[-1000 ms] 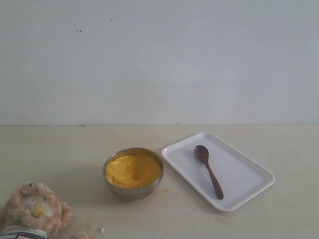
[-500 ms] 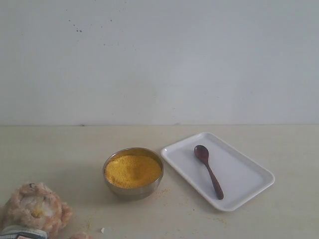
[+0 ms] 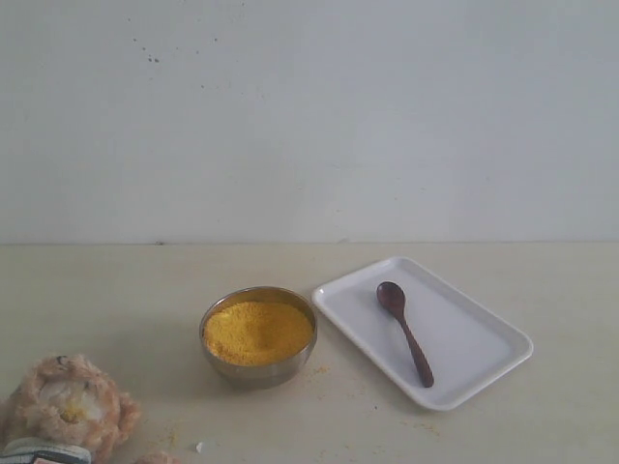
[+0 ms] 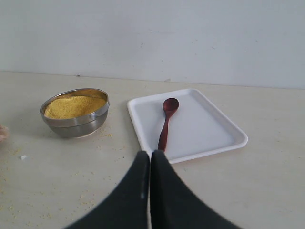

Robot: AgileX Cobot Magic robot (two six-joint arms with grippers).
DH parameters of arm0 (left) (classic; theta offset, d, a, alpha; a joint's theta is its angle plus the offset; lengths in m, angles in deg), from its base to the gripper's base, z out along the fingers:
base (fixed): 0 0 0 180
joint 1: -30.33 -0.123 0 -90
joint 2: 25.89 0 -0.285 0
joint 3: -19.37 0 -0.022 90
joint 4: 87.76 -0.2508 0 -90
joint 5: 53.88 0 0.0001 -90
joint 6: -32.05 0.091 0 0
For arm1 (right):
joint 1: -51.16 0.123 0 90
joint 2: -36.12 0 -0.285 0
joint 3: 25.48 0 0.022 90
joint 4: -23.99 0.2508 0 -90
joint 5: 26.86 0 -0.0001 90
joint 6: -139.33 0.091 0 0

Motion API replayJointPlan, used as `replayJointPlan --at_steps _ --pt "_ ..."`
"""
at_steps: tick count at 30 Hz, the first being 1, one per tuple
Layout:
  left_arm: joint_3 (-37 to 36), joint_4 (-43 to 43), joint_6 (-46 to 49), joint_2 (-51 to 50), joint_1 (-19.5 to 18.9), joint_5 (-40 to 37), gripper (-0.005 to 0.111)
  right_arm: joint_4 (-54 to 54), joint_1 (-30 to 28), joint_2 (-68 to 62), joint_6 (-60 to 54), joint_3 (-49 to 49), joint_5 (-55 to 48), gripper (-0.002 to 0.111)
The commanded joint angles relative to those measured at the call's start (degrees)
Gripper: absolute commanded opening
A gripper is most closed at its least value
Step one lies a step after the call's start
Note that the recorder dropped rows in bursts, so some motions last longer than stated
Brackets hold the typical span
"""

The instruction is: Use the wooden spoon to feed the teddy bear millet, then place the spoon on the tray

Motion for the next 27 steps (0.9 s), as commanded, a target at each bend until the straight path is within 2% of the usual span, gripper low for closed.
replayJointPlan --at_steps 1,3,6,11,14,27 --pt "-9.72 0.73 0.44 10.89 7.63 7.15 0.004 -0.56 -0.01 0.25 0.04 0.04 -0.09 0.0" --pt "-14.75 0.63 0.44 15.98 10.46 8.55 0.004 -0.56 -0.01 0.25 0.04 0.04 -0.09 0.0" --pt "-18.6 0.63 0.44 20.85 12.33 11.67 0.004 -0.56 -0.01 0.25 0.04 0.04 -0.09 0.0" --pt "-23.27 0.73 0.44 27.46 13.46 14.51 0.004 -0.56 -0.01 0.25 0.04 0.04 -0.09 0.0" --pt "-24.53 0.73 0.44 30.41 13.46 15.0 0.004 -0.56 -0.01 0.25 0.04 0.04 -0.09 0.0" --pt "-24.64 -0.43 0.44 30.41 13.46 18.51 0.004 -0.56 -0.01 0.25 0.04 0.04 -0.09 0.0"
